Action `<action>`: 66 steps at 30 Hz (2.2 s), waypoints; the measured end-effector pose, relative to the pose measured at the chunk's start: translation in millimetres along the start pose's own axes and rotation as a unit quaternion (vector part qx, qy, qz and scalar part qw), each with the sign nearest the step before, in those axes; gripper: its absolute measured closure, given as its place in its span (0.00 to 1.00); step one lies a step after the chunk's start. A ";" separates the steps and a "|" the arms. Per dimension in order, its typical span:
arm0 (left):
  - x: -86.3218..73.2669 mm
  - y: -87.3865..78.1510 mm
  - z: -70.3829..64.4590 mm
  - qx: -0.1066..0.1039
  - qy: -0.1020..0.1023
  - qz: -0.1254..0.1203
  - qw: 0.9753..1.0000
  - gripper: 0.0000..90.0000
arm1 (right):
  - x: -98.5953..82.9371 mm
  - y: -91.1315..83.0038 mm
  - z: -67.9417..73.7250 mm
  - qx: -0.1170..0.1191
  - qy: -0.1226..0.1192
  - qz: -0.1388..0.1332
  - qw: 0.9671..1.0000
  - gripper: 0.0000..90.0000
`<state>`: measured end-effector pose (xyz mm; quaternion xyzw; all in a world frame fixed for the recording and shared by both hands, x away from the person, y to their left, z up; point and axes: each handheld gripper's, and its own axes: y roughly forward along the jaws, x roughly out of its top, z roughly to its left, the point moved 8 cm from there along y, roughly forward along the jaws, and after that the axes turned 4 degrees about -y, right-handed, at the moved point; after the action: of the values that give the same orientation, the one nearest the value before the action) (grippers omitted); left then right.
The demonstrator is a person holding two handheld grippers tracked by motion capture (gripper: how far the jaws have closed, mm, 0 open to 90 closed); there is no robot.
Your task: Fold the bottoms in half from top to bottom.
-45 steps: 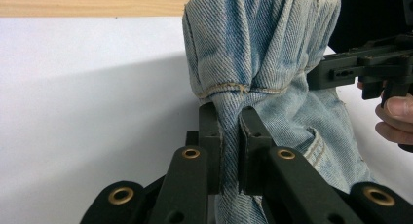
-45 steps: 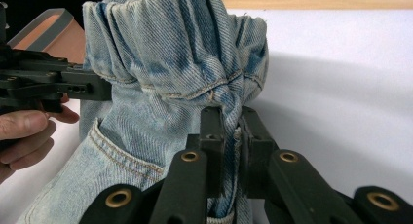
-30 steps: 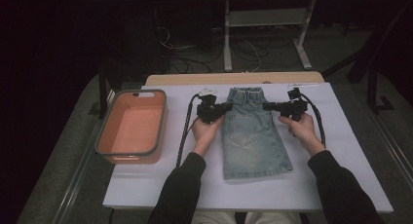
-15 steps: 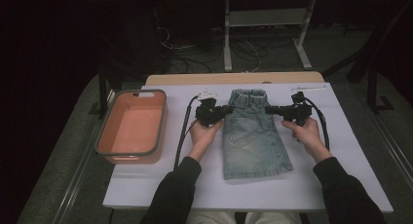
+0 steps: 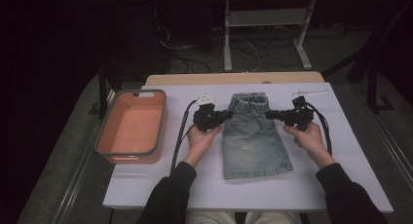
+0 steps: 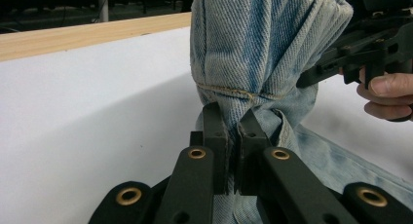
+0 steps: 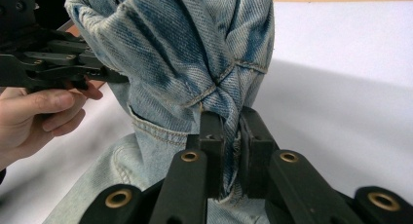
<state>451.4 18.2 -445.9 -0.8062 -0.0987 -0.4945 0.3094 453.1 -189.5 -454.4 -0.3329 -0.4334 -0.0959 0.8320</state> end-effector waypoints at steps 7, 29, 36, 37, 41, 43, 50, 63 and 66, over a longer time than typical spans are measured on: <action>-6.0 -5.0 -9.2 -0.013 0.009 0.005 1.000 0.96 | -6.1 -4.5 5.8 0.006 -0.003 0.002 1.000 0.91; -33.4 -18.5 -39.1 -0.051 0.042 0.062 0.996 0.96 | -33.8 -21.3 26.8 -0.005 -0.042 0.041 0.998 0.90; -43.5 -21.0 -46.7 -0.060 0.045 0.080 0.994 0.96 | -45.9 -25.0 33.0 -0.007 -0.044 0.052 0.998 0.90; -44.6 -21.0 -47.1 -0.062 0.045 0.082 0.994 0.96 | -47.8 -25.1 33.4 -0.007 -0.043 0.053 0.998 0.90; -48.2 -21.2 -49.9 -0.066 0.041 0.091 0.993 0.96 | -52.3 -26.2 34.9 -0.009 -0.040 0.057 0.998 0.90; -49.1 -21.7 -51.2 -0.070 0.039 0.095 0.992 0.96 | -54.3 -27.1 35.9 -0.009 -0.037 0.058 0.998 0.90; -53.6 -21.7 -52.3 -0.082 0.036 0.112 0.990 0.96 | -61.7 -28.5 38.7 -0.006 -0.035 0.065 0.997 0.90; -63.3 -19.6 -53.5 -0.088 0.025 0.131 0.987 0.96 | -72.2 -27.6 39.7 -0.015 -0.037 0.083 0.996 0.89; -64.2 -19.3 -54.1 -0.086 0.024 0.131 0.987 0.96 | -73.3 -27.6 39.3 -0.016 -0.034 0.084 0.996 0.89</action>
<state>371.1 10.6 -476.0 -0.8235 0.0581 -0.4760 0.3030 370.5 -194.9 -483.2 -0.3849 -0.4302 -0.0210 0.8163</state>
